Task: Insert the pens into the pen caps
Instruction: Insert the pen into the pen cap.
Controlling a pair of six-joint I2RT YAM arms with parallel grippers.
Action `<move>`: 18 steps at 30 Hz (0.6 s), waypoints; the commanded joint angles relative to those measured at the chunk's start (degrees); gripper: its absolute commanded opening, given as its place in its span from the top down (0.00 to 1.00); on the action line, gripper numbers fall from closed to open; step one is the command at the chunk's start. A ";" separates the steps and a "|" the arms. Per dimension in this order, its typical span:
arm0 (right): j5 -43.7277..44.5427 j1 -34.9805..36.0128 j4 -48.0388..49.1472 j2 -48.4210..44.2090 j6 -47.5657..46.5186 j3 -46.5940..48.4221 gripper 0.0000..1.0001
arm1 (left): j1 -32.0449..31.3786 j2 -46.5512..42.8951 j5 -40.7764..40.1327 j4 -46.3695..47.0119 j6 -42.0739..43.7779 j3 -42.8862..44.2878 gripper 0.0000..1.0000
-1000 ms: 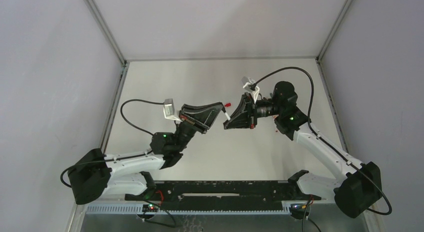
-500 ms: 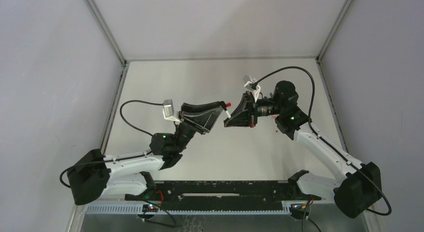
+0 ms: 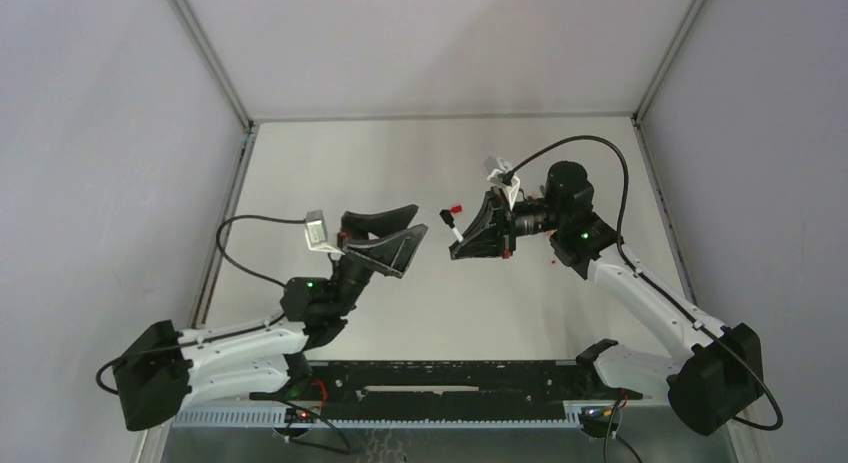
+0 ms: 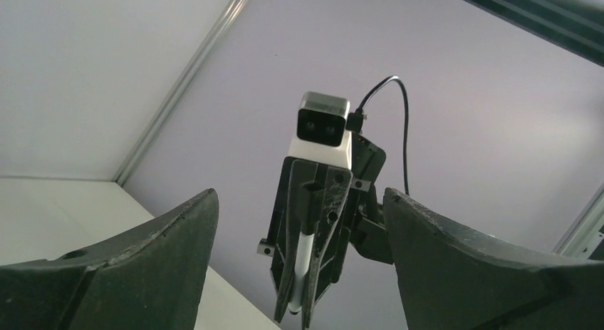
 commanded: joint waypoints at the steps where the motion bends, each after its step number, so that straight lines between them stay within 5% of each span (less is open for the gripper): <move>1: -0.50 -0.31 -2.12 -0.52 -4.93 0.52 1.00 | -0.21 -5.94 -1.11 -10.24 3.31 1.07 0.10; 9: 1.19 -0.13 -3.51 0.17 -6.31 0.55 1.00 | -0.21 -8.57 -3.86 -41.44 0.32 13.74 0.11; 18: 2.16 -0.20 -4.25 0.25 -6.88 0.57 1.00 | -0.73 -5.59 -4.05 -49.61 -0.53 20.84 0.22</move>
